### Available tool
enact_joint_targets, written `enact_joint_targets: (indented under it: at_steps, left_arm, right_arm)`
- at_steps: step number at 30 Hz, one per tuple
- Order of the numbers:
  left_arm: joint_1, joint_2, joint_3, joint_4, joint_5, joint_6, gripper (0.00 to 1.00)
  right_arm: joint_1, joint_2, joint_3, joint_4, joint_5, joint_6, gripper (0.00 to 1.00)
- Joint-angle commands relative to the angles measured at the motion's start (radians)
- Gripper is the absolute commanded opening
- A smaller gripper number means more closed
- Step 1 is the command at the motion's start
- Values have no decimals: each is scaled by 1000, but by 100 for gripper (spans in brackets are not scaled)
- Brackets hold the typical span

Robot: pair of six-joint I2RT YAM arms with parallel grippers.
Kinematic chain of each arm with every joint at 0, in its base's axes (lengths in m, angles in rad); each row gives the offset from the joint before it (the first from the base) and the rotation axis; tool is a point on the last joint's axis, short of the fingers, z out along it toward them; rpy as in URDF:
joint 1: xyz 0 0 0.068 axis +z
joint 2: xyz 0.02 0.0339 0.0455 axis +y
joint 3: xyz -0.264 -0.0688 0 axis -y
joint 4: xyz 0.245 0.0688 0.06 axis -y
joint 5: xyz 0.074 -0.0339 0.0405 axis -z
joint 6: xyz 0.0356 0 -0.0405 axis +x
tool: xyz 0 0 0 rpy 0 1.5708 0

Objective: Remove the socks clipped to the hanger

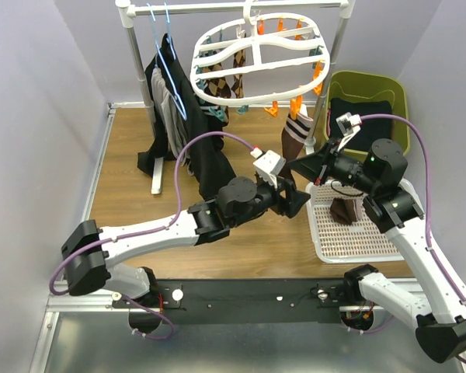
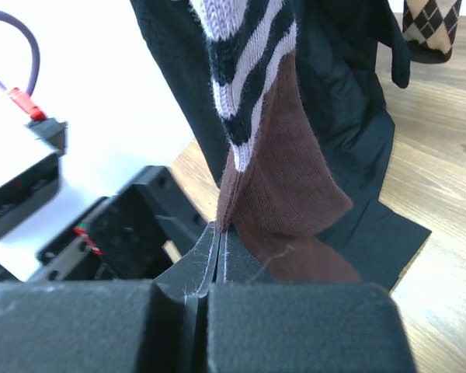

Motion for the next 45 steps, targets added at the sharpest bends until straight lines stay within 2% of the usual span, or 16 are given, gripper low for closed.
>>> enact_joint_targets:
  at_steps: [1, 2, 4, 7, 9, 14, 17, 20, 21, 24, 27, 29, 30, 34, 37, 45]
  left_arm:
    - [-2, 73, 78, -21, 13, 12, 75]
    - [-2, 81, 95, -45, -389, 86, 74]
    - [-2, 103, 115, -82, -462, 66, 70]
    - [-2, 114, 134, -116, -505, 56, 63]
    - [-2, 112, 132, -122, -523, 50, 53]
    - [-2, 91, 121, -124, -565, 38, 39]
    - [-2, 75, 118, -127, -559, 41, 0]
    - [-2, 60, 109, -128, -508, 41, 0]
    - [-2, 54, 105, -125, -491, 42, 0]
    - [-2, 32, 88, -125, -413, 39, 0]
    - [-2, 5, 66, -127, -352, 27, 0]
    - [-2, -18, 55, -127, -307, 16, 0]
    - [-2, -24, 46, -127, -290, 12, 0]
    - [-2, -48, 32, -127, -202, -2, 0]
    - [-2, -54, 22, -125, -159, -13, 0]
    - [-2, -61, 3, -125, -118, -22, 0]
  right_arm:
    - [4, -22, 24, -28, -6, 7, 1]
    - [4, -22, 24, -31, -3, 6, 1]
    - [3, -25, 27, -48, 6, -5, 1]
    - [4, -28, 35, -67, 23, -19, 1]
    - [3, -31, 35, -70, 25, -19, 1]
    - [6, -31, 39, -73, 23, -14, 1]
    - [4, -33, 45, -73, 19, -11, 1]
    - [4, -31, 53, -85, 33, -22, 6]
    - [4, -30, 62, -94, 55, -30, 17]
    - [4, 6, 142, -183, 124, -88, 38]
    - [3, 49, 255, -278, 204, -151, 53]
    - [4, 87, 336, -329, 238, -186, 54]
    - [4, 99, 367, -343, 262, -197, 62]
    - [4, 161, 462, -358, 289, -235, 64]
    - [6, 202, 513, -332, 254, -240, 64]
    - [6, 256, 519, -202, 163, -238, 66]
